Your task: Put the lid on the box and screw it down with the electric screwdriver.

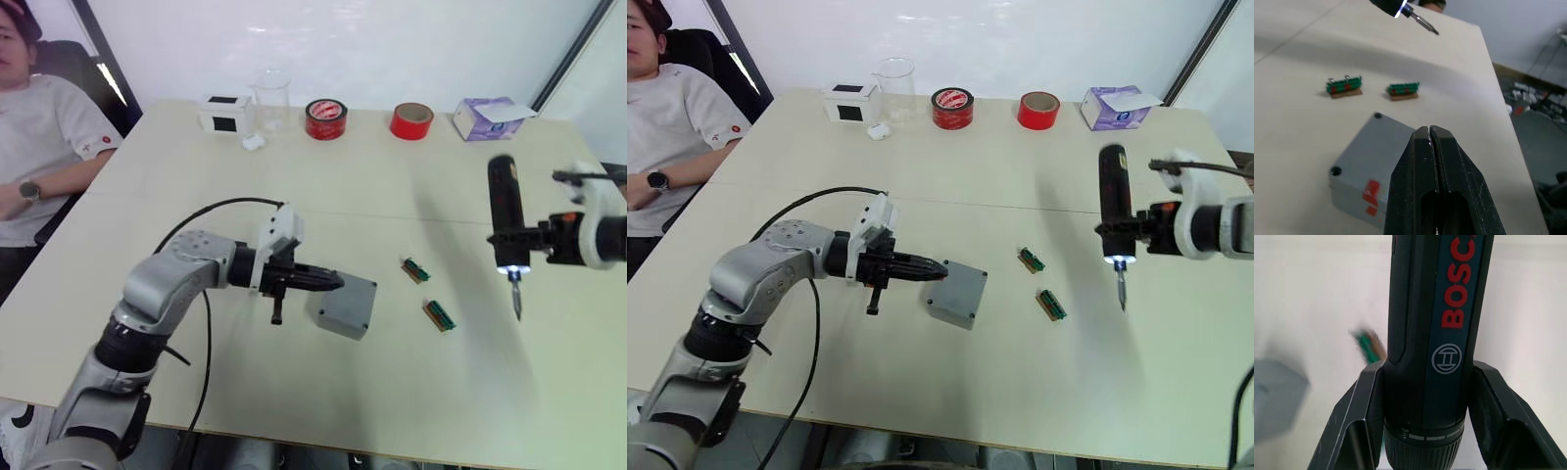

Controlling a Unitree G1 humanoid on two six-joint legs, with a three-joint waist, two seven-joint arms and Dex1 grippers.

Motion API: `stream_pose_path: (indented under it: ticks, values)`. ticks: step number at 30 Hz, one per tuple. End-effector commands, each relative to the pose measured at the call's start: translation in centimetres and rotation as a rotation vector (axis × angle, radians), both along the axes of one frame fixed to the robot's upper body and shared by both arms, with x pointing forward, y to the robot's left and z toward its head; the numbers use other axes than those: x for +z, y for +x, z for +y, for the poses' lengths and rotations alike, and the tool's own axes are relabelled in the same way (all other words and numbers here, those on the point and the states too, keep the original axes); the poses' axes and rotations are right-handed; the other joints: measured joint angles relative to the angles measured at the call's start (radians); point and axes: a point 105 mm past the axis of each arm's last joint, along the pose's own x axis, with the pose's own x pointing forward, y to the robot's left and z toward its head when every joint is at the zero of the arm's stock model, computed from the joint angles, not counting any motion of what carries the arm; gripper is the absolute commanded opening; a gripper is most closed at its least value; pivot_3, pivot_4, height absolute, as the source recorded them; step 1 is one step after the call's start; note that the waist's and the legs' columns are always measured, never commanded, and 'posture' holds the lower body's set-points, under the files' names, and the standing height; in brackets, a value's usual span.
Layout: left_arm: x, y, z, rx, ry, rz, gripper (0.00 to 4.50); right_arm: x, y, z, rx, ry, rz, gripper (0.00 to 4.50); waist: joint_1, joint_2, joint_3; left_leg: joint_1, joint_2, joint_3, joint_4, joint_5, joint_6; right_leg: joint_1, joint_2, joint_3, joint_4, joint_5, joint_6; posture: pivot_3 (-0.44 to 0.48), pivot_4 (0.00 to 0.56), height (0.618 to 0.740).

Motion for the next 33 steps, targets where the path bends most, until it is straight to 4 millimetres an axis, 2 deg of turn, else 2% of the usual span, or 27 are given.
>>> stream_pose_path:
  ticks: [1,11,24,26,27,31,33]
  values:
    - [0.8,-1.5,-0.4,-0.078,0.016,-0.043,0.00,-0.1,-0.5,-1.4,-0.035,-0.001,0.038,1.86,-0.001,0.000,0.000,0.000,0.000,0.000,0.000,0.000,0.000,0.000,0.000,0.000,0.000,0.001,0.001,0.000,0.150,0.740]
    - [0.6,-1.6,0.2,-0.050,0.052,-0.050,0.00,-3.8,-2.0,-2.6,-0.039,-0.023,0.199,1.86,-0.001,0.000,0.000,0.001,0.001,0.001,0.001,0.001,0.000,0.000,0.003,0.002,0.001,0.001,0.002,0.000,0.150,0.740]
    - [0.5,-1.2,0.7,0.000,0.053,-0.029,0.00,-6.9,-2.7,-3.4,-0.029,-0.094,0.277,1.86,-0.002,0.000,0.000,0.001,0.001,0.001,0.002,0.001,0.000,0.000,0.002,0.002,0.002,0.001,0.003,0.000,0.150,0.740]
    - [0.5,-1.2,0.7,0.010,0.048,-0.026,0.00,-7.3,-2.8,-3.7,-0.029,-0.125,0.282,2.84,-0.002,0.000,0.000,0.002,0.001,0.001,0.002,0.001,0.000,0.000,0.002,0.002,0.003,0.001,0.003,0.000,0.150,0.740]
    - [0.6,-1.1,0.7,0.019,0.042,-0.023,0.00,-7.5,-2.8,-3.8,-0.021,-0.136,0.286,2.94,-0.001,0.000,0.000,0.002,0.001,0.001,0.002,0.001,-0.001,0.000,0.003,0.002,0.003,0.001,0.003,0.000,0.150,0.740]
    - [0.9,-0.7,0.8,0.051,0.027,-0.013,0.00,-7.6,-2.6,-3.9,0.012,-0.180,0.265,4.28,-0.001,-0.001,0.000,0.003,0.001,0.001,0.003,0.001,-0.001,0.002,0.002,0.002,0.003,0.002,0.003,0.000,0.150,0.740]
    - [1.0,-0.4,0.9,0.070,0.020,-0.009,0.00,-7.3,-2.3,-3.7,0.041,-0.205,0.234,4.46,-0.001,-0.001,0.000,0.003,0.001,0.001,0.004,0.001,-0.001,0.003,0.002,0.002,0.003,0.002,0.004,0.000,0.150,0.740]
